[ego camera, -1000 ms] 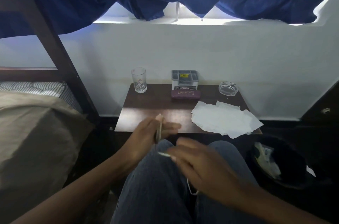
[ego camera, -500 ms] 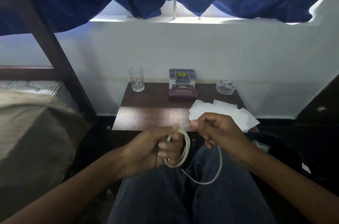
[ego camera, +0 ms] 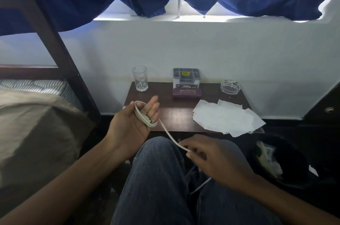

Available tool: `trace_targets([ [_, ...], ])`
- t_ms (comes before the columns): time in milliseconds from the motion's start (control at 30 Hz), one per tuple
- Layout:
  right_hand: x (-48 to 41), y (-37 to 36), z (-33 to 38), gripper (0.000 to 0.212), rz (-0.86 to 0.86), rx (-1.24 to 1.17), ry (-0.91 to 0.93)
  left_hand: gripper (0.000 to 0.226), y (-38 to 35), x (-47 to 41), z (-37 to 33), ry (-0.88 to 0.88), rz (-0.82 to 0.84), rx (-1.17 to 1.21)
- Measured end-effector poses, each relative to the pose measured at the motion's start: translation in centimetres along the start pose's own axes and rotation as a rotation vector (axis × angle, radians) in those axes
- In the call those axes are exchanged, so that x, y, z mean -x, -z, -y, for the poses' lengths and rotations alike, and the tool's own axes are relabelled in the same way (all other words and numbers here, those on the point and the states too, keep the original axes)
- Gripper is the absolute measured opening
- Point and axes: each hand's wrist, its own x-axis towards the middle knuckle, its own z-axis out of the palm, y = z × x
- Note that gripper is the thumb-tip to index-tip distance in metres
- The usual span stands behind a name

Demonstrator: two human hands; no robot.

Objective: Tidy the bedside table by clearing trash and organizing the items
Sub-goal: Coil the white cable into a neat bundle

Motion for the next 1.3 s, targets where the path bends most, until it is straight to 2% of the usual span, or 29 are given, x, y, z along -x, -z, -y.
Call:
trace_targets([
  [100,0.1,-0.8,0.2,0.028,0.071,0.066,0.128,0.035,-0.3,0.3,0.4,-0.036,0.074,-0.170],
  [200,0.3,-1.2,0.1,0.032,0.117,0.130,0.182,0.037,-0.1,0.2,2.3,-0.073,0.122,-0.502],
  [267,0.4,-0.7,1.0,0.028,0.090,0.203,0.251,0.043,0.5,0.2,3.7,-0.115,0.179,-0.763],
  [333,0.4,-0.1,1.5,0.026,0.014,0.283,0.318,0.037,0.9,0.9,4.7,-0.137,0.260,-1.008],
  [400,0.1,0.3,1.4,0.022,-0.083,0.315,0.337,0.034,1.2,1.6,5.3,-0.116,0.304,-1.137],
  [567,-0.7,0.8,0.1,0.006,-0.173,0.017,0.154,0.046,0.6,1.6,5.3,0.136,0.390,-1.105],
  [633,-0.9,1.1,0.0,0.016,-0.196,-0.067,0.061,0.049,0.6,1.4,5.0,0.238,0.410,-1.078],
  [733,-1.1,1.4,-0.2,0.032,-0.186,-0.337,-0.096,0.039,0.0,1.6,4.1,0.329,0.515,-0.923],
  [800,-1.3,1.4,-0.2,0.038,-0.137,-0.513,-0.155,0.032,-0.8,2.0,3.5,0.375,0.561,-0.796],
  [900,-1.2,1.5,0.2,0.037,-0.021,-0.747,-0.191,0.029,-1.5,2.6,3.2,0.456,0.545,-0.649],
  [1067,-1.2,1.9,0.4,0.035,-0.007,-1.001,-0.333,0.025,-0.9,1.8,2.1,0.495,0.531,-0.319],
  [1167,-1.2,2.0,0.4,0.033,0.009,-0.964,-0.366,0.025,-0.7,1.4,1.8,0.465,0.488,-0.180],
  [1300,-1.0,1.0,0.9,0.036,-0.029,-1.011,-0.422,0.024,-0.9,1.7,2.6,0.418,0.408,-0.125],
])
